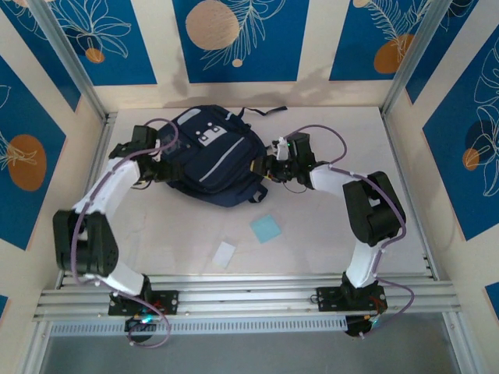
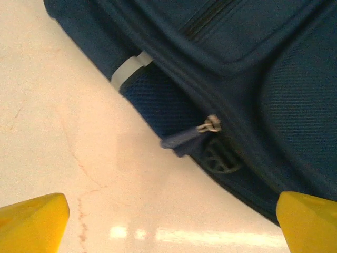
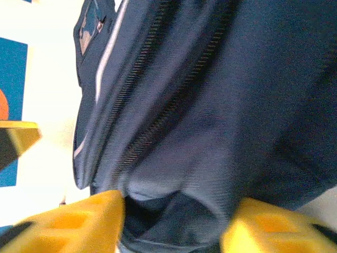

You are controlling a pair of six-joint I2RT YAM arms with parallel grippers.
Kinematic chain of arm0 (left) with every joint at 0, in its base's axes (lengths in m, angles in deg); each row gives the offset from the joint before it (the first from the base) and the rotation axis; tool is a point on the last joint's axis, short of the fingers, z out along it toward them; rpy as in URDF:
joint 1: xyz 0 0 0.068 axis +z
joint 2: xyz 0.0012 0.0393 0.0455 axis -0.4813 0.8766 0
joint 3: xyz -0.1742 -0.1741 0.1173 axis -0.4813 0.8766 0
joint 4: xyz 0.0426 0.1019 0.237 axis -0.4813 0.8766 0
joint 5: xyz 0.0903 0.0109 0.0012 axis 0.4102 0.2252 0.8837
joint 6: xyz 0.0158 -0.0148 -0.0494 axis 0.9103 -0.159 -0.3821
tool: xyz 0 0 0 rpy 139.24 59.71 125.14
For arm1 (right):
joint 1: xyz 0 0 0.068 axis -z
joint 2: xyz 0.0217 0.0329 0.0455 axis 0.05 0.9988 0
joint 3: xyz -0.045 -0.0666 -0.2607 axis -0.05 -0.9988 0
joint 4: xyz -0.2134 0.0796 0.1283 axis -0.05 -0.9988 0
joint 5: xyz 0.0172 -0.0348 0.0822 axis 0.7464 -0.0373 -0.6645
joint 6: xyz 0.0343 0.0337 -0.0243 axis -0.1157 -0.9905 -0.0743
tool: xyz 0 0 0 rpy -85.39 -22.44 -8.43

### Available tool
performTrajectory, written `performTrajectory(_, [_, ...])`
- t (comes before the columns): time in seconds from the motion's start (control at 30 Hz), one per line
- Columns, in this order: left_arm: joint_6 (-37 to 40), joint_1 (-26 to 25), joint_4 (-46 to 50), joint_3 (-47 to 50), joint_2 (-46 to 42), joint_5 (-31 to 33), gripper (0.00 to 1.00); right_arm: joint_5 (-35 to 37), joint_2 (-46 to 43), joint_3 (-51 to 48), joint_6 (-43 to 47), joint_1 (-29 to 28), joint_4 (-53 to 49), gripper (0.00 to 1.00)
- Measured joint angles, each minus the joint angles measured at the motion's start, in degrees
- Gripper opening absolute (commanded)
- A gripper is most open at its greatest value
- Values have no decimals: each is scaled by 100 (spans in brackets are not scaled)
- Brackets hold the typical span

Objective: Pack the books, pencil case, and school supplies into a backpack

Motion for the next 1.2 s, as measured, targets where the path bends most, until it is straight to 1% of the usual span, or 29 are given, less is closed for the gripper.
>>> performTrajectory(0.03, [-129, -17, -114, 118, -238, -129, 100, 68, -81, 0, 48, -22, -146, 84])
performTrajectory(0.07, [-273, -37, -275, 262, -472, -260, 100, 162, -186, 2, 120, -26, -308, 95])
performTrajectory(0.1, [-407, -55, -444, 404, -673, -378, 100, 267, -326, 2, 175, -39, -503, 99])
performTrajectory(0.13, [-533, -76, -595, 549, -841, -496, 100, 409, -481, 9, 247, -50, -706, 100])
performTrajectory(0.27, [-1078, -280, -1244, 1198, -1290, -863, 100, 1261, -1023, 297, 649, -20, -1755, 99])
performTrajectory(0.37, [-1429, -551, -1652, 1622, -1392, -1023, 100, 2033, -999, 807, 966, 79, -2549, 99])
performTrajectory(0.5, [-1639, -951, -1921, 1871, -1397, -1027, 100, 2905, -409, 1648, 1333, 308, -3373, 100])
performTrajectory(0.67, [-1484, -1427, -2037, 1867, -1357, -660, 100, 3746, 697, 2435, 1674, 494, -3945, 100])
performTrajectory(0.8, [-1283, -1626, -2035, 1845, -1248, -422, 100, 4050, 1373, 2870, 1832, 538, -4256, 99])
performTrajectory(0.97, [-1067, -1731, -2037, 1790, -1207, -254, 100, 4076, 1751, 3198, 1926, 579, -4430, 100])
performTrajectory(1.0, [-1019, -1751, -2037, 1777, -1207, -229, 100, 4076, 1803, 3246, 1930, 584, -4430, 98])
performTrajectory(1.1, [-852, -1810, -2037, 1698, -1180, -151, 100, 4035, 1952, 3305, 1961, 619, -4422, 91])
performTrajectory(1.2, [-634, -1840, -2037, 1462, -1025, -87, 99, 3877, 2006, 3296, 1928, 704, -4426, 80])
